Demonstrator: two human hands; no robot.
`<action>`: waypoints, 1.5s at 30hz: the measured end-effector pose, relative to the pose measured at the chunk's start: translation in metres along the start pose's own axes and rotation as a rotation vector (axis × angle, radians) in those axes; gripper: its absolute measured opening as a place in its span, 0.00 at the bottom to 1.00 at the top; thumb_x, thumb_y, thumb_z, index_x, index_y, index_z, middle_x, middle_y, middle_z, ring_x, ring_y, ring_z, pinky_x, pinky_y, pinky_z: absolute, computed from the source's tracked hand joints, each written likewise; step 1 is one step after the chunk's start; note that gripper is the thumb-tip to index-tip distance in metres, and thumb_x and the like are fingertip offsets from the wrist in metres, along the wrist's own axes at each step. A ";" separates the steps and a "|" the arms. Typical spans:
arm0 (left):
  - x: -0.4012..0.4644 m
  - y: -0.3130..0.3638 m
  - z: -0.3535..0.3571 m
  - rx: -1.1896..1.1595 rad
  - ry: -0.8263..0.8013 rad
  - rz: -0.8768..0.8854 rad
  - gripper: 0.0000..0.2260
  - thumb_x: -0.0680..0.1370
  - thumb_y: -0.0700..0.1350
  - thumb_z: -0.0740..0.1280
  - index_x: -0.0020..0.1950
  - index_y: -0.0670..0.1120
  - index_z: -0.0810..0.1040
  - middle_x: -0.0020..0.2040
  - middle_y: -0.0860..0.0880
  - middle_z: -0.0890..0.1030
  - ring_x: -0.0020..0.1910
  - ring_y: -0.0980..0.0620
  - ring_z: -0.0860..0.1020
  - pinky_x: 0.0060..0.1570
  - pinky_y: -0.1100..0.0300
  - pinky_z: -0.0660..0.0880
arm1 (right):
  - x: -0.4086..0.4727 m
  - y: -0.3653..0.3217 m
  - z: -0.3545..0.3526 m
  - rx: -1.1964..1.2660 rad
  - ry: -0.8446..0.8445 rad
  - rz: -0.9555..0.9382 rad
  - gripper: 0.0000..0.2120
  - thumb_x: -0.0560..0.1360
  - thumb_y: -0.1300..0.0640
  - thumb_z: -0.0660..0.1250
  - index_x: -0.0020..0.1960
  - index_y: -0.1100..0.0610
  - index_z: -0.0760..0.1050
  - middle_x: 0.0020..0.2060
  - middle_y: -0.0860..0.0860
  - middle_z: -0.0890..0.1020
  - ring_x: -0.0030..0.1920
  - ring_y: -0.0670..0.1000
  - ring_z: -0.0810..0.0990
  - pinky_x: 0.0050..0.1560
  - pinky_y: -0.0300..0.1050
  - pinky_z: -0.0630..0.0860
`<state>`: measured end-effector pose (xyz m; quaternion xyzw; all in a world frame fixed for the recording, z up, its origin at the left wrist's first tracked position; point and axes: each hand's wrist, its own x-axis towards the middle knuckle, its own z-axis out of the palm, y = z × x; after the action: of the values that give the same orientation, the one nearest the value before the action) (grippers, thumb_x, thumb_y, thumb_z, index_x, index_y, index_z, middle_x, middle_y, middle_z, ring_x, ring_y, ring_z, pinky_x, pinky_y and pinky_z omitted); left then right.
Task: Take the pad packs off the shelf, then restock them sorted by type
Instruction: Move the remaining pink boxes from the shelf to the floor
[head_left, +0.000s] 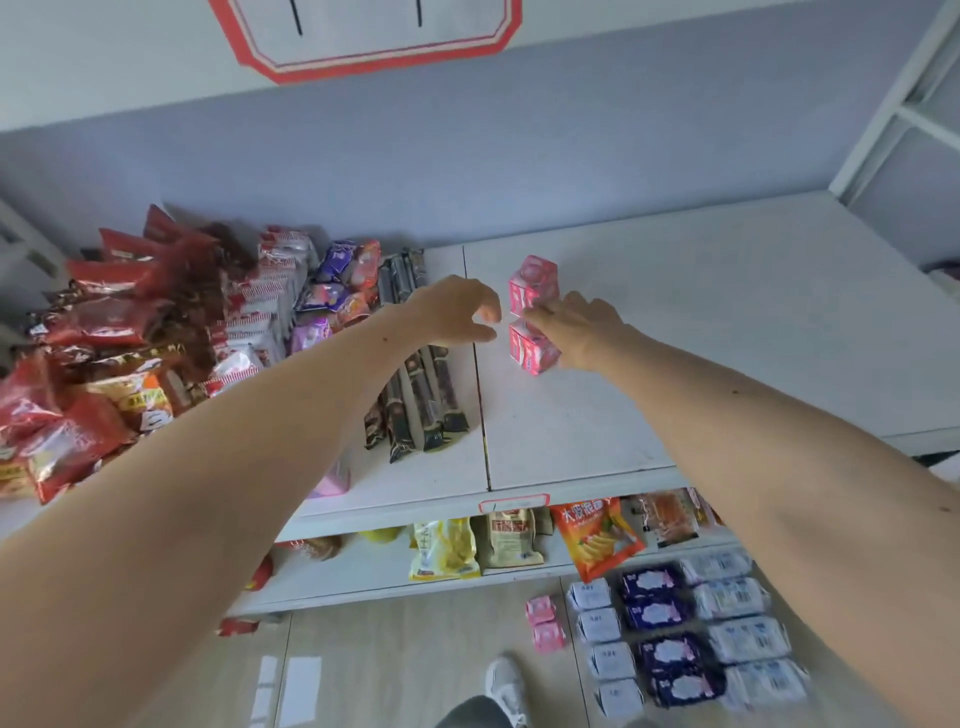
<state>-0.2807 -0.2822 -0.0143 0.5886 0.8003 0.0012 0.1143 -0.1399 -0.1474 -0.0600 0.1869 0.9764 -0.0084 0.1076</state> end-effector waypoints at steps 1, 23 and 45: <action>0.004 -0.003 0.000 0.005 -0.005 0.000 0.12 0.77 0.49 0.66 0.60 0.49 0.77 0.61 0.51 0.77 0.62 0.50 0.73 0.63 0.48 0.70 | 0.003 0.002 0.001 -0.029 -0.004 -0.017 0.30 0.76 0.56 0.65 0.74 0.45 0.58 0.73 0.49 0.62 0.69 0.56 0.63 0.60 0.51 0.66; 0.132 0.016 0.046 -0.139 0.013 -0.185 0.24 0.73 0.51 0.66 0.68 0.54 0.64 0.62 0.42 0.67 0.60 0.39 0.72 0.55 0.49 0.71 | -0.026 0.085 0.018 0.164 -0.043 0.080 0.30 0.66 0.56 0.74 0.64 0.48 0.66 0.58 0.50 0.70 0.57 0.54 0.73 0.51 0.52 0.75; 0.105 0.008 0.042 -0.462 0.106 -0.052 0.24 0.77 0.44 0.66 0.71 0.49 0.64 0.63 0.39 0.70 0.58 0.41 0.74 0.53 0.53 0.73 | -0.033 0.074 0.017 0.308 0.000 0.158 0.31 0.66 0.60 0.76 0.64 0.60 0.65 0.56 0.57 0.71 0.54 0.58 0.74 0.51 0.48 0.73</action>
<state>-0.2951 -0.1861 -0.0731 0.5251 0.7985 0.2123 0.2039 -0.0790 -0.0921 -0.0676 0.2775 0.9458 -0.1494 0.0781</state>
